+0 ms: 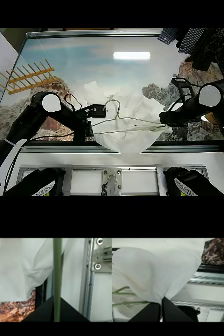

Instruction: Fold the clothes and pants, and hang the long-sleeved shirts on hangers.

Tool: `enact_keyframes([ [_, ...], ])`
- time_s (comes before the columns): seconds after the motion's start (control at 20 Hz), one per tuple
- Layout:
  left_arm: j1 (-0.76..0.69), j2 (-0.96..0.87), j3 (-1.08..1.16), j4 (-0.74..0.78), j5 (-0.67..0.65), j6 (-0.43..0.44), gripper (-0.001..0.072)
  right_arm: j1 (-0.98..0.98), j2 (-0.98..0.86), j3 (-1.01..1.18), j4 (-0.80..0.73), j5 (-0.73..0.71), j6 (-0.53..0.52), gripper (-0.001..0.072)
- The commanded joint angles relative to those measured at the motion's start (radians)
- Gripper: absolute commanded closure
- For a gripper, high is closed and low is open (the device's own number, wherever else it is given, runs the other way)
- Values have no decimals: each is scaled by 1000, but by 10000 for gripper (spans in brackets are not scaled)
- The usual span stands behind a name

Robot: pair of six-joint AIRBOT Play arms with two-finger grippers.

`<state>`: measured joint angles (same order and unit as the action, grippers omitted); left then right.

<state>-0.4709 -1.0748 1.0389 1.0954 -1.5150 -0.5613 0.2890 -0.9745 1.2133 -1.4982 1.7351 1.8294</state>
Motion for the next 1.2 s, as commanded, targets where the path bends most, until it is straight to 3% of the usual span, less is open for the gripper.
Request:
enact_keyframes([
  [0.0, -18, -7, 1, 2, 10, -59, 697, -1, -1, 0, 0, 0, 0, 693],
  [0.25, -18, -46, -42, -70, -10, -60, 698, -1, 0, 0, 3, -2, 0, 692],
  [0.35, -18, -44, -74, -105, 21, -60, 698, -1, 0, 3, -2, -5, -53, 693],
  [0.6, -18, -44, -42, -129, 41, -71, 698, -1, 2, 84, -40, 9, -39, 693],
  [0.9, -45, -44, -17, -129, -33, -95, 698, -1, 4, 100, -68, -44, -11, 693],
  [1.15, -113, -45, -73, -130, 108, -138, 699, 0, 16, 100, -29, -51, 0, 693],
])
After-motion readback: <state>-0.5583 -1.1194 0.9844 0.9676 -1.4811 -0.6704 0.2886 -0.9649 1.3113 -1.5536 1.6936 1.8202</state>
